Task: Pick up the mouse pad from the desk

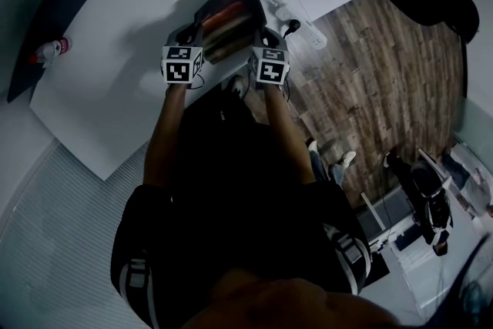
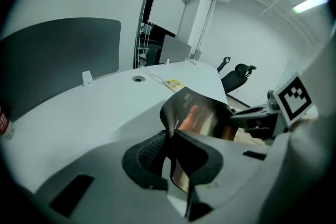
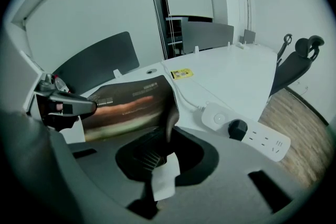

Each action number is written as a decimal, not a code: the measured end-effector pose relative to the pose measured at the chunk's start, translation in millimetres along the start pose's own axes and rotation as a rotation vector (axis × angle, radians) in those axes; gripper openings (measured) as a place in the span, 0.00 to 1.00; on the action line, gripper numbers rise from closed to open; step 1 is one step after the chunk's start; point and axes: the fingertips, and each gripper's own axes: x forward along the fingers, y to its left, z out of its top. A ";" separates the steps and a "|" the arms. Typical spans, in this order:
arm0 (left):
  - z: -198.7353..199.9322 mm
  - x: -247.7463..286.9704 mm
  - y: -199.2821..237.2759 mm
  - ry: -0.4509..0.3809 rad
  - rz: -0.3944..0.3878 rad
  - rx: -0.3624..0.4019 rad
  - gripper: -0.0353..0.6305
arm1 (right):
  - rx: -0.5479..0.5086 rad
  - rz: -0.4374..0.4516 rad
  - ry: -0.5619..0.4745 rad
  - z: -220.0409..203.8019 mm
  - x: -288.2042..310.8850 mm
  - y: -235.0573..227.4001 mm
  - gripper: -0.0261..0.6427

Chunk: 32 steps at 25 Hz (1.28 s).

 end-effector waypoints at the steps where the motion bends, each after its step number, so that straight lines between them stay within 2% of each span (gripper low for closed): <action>1: 0.3 -3.0 -2.2 -0.004 0.000 0.000 0.10 | 0.000 0.000 -0.004 0.6 -3.3 -0.3 0.10; 17: 10.5 -54.5 -44.7 -0.095 0.003 0.012 0.10 | -0.011 0.009 -0.098 6.6 -63.6 -6.8 0.09; 32: -2.1 -112.3 -118.4 -0.187 -0.001 0.028 0.10 | -0.026 0.027 -0.192 -13.7 -144.7 -27.6 0.09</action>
